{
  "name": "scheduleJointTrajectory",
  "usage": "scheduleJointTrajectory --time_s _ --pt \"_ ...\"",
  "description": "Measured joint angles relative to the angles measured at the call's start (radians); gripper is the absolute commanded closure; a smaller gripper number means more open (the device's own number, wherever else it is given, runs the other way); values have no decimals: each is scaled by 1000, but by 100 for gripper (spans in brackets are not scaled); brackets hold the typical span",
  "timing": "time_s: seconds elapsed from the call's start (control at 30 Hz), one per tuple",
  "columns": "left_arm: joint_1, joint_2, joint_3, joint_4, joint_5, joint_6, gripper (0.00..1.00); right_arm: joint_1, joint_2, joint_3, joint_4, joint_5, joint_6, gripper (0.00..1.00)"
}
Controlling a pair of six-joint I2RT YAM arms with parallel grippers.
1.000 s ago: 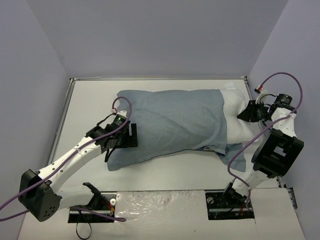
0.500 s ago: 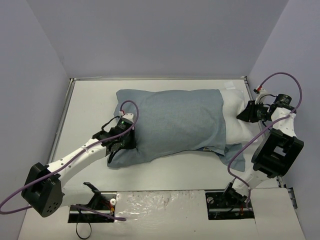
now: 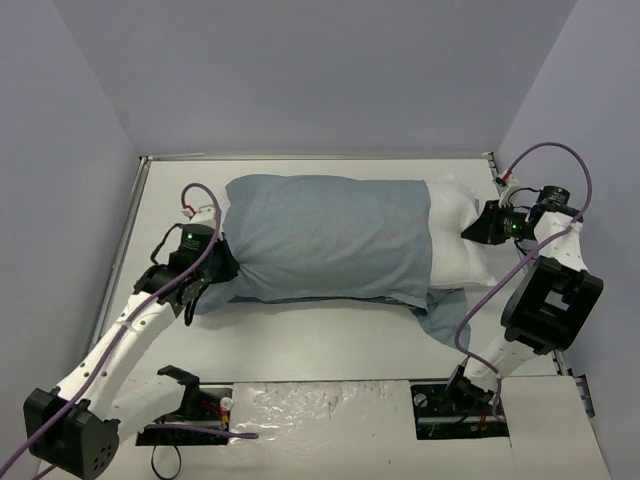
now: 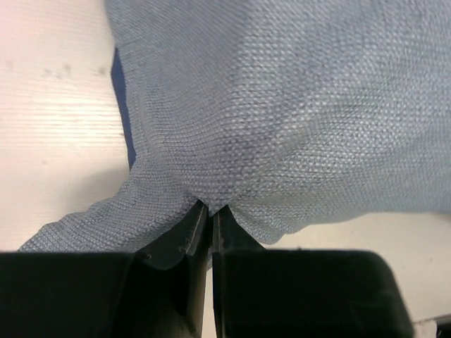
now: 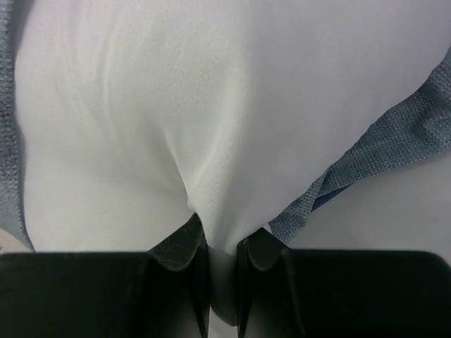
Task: Remove the pillowcase from the pillow
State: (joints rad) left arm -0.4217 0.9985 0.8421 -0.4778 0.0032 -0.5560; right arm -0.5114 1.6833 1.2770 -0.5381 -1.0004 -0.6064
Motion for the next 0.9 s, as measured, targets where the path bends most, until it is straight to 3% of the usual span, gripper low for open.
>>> scheduleJointTrajectory --time_s 0.37,0.9 --pt "349 -24 46 -7 119 6 98 20 -17 0 -40 -73 32 100" --pt "450 -90 45 -64 105 -48 96 4 -100 -31 -50 -55 6 100"
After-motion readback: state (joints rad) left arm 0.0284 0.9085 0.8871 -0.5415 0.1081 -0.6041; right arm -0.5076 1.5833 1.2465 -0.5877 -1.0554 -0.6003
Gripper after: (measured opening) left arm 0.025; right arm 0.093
